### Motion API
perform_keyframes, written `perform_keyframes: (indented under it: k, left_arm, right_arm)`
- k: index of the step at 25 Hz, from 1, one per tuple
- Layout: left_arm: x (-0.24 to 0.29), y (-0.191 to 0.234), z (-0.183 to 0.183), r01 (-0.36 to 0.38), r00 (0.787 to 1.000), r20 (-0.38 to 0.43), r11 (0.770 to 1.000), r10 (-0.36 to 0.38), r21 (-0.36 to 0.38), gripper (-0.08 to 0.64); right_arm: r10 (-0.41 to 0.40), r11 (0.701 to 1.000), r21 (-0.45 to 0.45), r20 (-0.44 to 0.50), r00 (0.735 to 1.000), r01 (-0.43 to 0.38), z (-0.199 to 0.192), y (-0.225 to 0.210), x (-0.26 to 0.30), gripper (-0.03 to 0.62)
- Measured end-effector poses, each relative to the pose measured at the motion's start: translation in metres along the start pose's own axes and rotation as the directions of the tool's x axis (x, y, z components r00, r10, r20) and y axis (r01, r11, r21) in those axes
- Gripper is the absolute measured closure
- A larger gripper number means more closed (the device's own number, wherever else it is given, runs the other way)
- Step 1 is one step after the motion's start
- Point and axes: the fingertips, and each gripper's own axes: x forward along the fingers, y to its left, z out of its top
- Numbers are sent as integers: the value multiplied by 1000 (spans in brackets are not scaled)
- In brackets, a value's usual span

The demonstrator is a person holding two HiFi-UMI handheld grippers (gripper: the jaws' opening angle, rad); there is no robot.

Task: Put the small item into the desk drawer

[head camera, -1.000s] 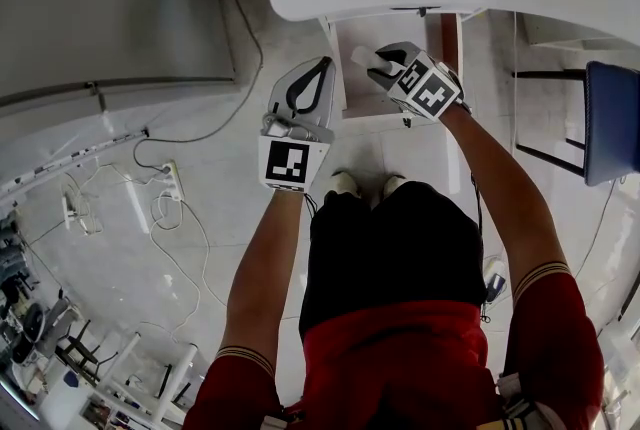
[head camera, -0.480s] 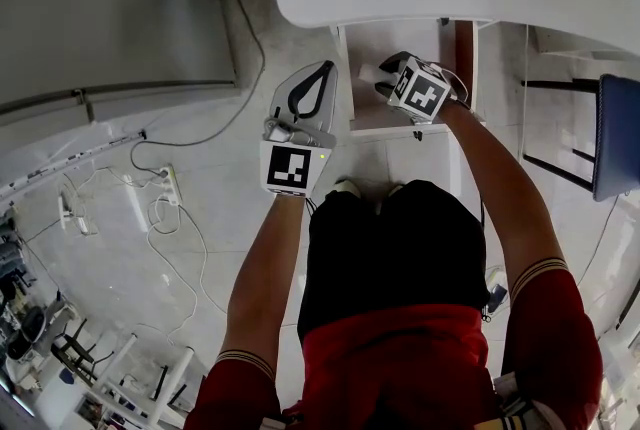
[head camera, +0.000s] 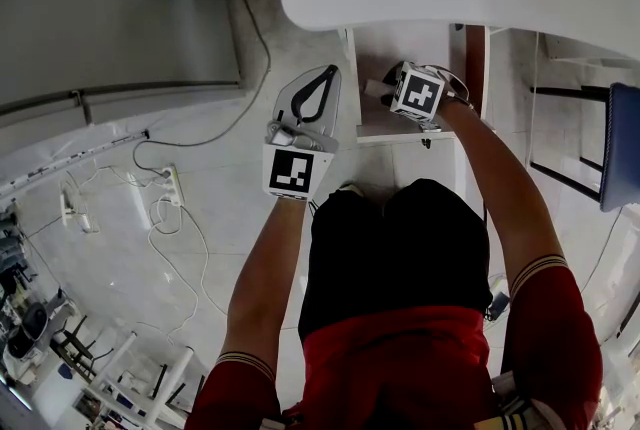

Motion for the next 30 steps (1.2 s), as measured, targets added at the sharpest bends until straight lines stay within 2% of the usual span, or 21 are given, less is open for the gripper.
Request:
perform_keyframes:
  k: [6,9,13,19,22,27,30]
  left_arm:
    - [-3,3,-2,-4,1000,-1,1000,4,6,554]
    - [-6,4,-3,-4,1000,-5,1000,4,1,554]
    - [-8,4,-1,1,1000,-11,1000,-1,-5,554]
    - [-11,-1,7,19,999,-27,1000,-19,-15,554]
    - [-12,-7,14,33,998,-44,999,-34,-16,554]
    - [-15,-16,37,53,997,-55,999,-53,-9,554]
    - [-15,-24,50,69,995,-68,998,-69,-8,554]
  right_arm:
    - [8,1000,15,-16,1000,-8,-5,-2,7,430]
    - [9,1000,28,-14,1000,-9,-4,-1,8,400]
    - [-17,1000,19,6,1000,17,1,-2,0,399]
    - [-79,997,-10,83,993,81,19,1,-29,432]
    - [-116,993,-19,130,985,119,29,4,-48,470]
    - [-189,981,-8,220,957,195,51,11,-93,538]
    - [-223,973,5,264,938,230,61,17,-120,557]
